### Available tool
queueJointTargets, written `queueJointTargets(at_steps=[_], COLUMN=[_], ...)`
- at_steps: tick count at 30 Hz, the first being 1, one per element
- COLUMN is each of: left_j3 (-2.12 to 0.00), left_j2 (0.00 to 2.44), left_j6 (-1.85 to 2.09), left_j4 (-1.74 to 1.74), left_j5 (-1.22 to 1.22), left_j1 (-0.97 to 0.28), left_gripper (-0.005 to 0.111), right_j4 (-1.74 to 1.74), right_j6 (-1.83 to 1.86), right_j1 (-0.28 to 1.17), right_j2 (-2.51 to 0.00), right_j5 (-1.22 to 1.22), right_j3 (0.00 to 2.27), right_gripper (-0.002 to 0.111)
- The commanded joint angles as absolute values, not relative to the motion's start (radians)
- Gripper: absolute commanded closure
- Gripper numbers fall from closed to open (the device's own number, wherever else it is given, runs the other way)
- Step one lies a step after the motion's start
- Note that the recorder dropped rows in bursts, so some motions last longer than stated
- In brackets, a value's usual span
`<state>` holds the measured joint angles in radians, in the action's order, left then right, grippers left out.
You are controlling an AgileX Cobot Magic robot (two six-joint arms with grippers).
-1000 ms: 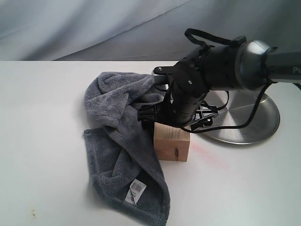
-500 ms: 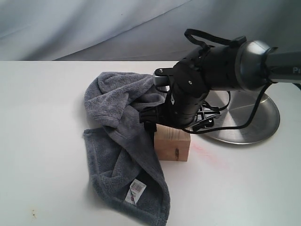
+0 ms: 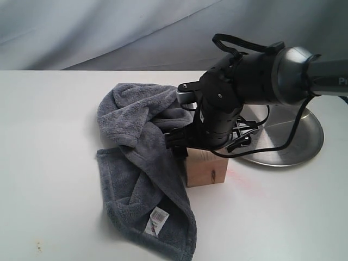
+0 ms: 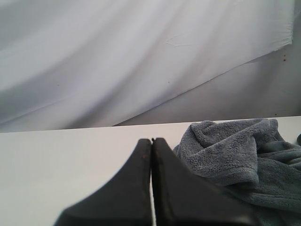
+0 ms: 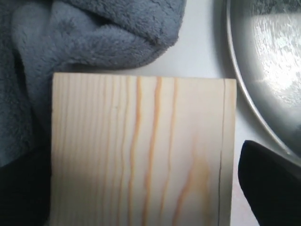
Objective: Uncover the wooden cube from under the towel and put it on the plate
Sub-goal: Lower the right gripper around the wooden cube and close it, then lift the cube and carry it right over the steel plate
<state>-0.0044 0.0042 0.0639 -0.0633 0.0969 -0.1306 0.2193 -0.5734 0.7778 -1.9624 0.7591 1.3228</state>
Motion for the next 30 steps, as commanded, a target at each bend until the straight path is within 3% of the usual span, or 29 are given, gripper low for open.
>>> queueJointTargets(at_steps=[1,12,18,25,30], left_j3=[0.0,0.0,0.0,0.0,0.0], left_j2=[0.0,0.0,0.0,0.0,0.0], left_j6=[0.061,0.061,0.061,0.061,0.061], left_j4=[-0.066,-0.066,-0.066,-0.066,-0.066], left_j5=[0.084,0.084,0.084,0.084,0.084], left_j1=[-0.128,-0.128,-0.128,-0.128,-0.128], left_gripper=[0.107,0.107,0.107,0.107,0.107], right_j4=[0.235,0.208,0.19,0.179,0.191], right_j6=[-0.524,-0.471,-0.471,-0.471,-0.471], right_j1=[0.779,0.779,0.779,0.779,0.779], right_j2=[-1.962,-1.962,-1.962,-1.962,-1.942], right_j5=[0.749,0.719,0.719,0.719,0.719], right_j3=[1.321,1.321,1.321,1.321,1.321], right_gripper=[0.021,0.023,0.043,0.048,0.065])
